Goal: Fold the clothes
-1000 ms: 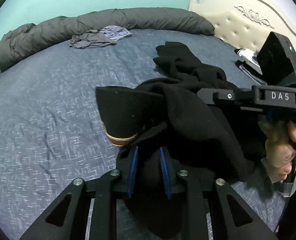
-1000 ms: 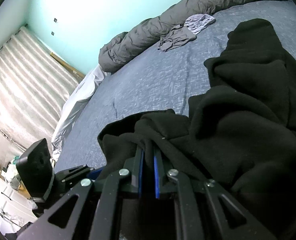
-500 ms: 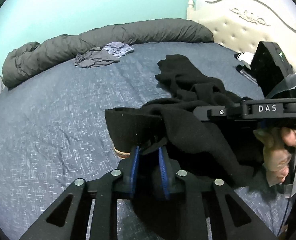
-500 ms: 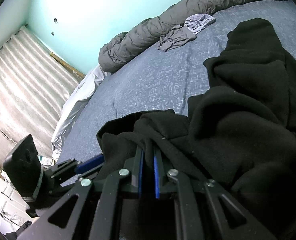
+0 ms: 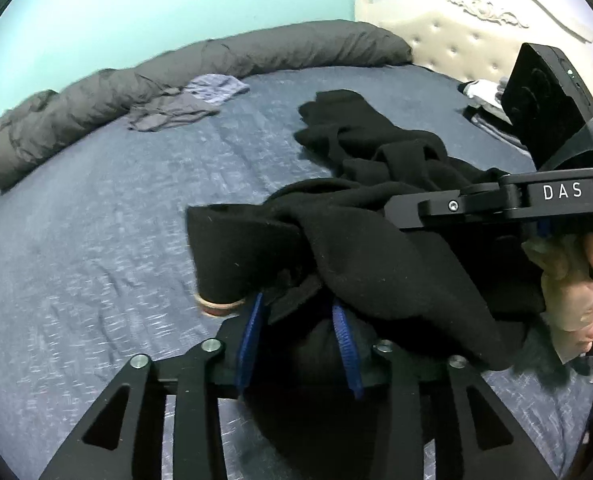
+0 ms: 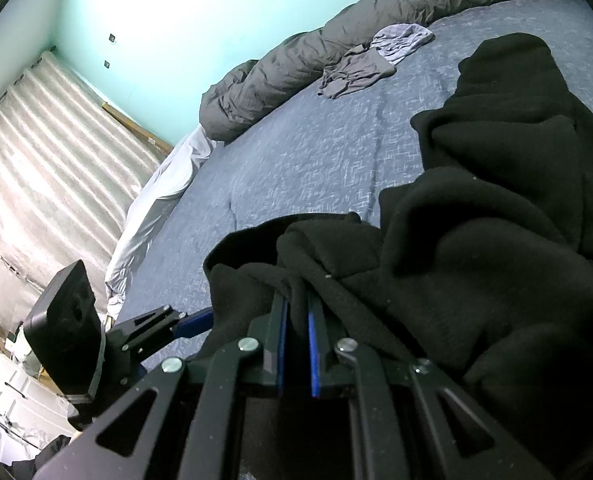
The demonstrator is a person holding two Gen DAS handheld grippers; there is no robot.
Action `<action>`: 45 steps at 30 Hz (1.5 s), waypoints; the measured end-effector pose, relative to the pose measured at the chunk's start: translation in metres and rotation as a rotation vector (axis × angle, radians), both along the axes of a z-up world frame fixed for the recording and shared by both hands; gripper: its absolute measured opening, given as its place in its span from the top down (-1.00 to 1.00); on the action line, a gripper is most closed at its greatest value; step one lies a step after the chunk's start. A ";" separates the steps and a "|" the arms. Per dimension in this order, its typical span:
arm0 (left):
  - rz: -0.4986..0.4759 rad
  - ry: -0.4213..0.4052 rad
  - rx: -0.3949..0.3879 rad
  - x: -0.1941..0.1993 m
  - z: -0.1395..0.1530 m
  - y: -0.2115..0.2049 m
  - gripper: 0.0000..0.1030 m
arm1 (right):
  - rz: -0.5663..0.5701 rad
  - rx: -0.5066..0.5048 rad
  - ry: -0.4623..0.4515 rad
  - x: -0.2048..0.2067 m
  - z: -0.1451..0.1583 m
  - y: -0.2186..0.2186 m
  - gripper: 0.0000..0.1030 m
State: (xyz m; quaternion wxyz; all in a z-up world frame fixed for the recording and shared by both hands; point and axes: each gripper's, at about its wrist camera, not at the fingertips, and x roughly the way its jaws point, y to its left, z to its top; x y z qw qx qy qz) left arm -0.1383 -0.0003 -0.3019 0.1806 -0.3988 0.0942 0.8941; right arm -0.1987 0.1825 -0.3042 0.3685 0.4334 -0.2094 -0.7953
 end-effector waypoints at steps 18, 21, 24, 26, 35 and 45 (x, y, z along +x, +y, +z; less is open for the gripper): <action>0.155 0.010 0.347 0.017 0.033 -0.071 0.88 | -0.032 -0.006 0.003 -0.001 0.001 0.004 0.84; 0.234 0.002 0.456 0.026 0.038 -0.100 0.95 | -0.024 0.008 0.015 0.002 0.002 0.000 0.84; 0.303 -0.032 0.526 0.030 0.032 -0.123 0.95 | -0.015 0.026 0.021 0.003 0.001 -0.003 0.84; 0.332 -0.055 0.498 0.030 0.026 -0.126 0.95 | -0.001 0.036 0.021 0.004 -0.001 -0.007 0.84; 0.487 -0.250 0.374 0.026 -0.018 -0.140 0.77 | 0.122 0.180 0.048 0.015 -0.012 -0.045 0.84; 0.345 -0.072 0.149 0.017 0.019 -0.090 0.27 | 0.144 0.205 0.041 0.019 -0.021 -0.058 0.84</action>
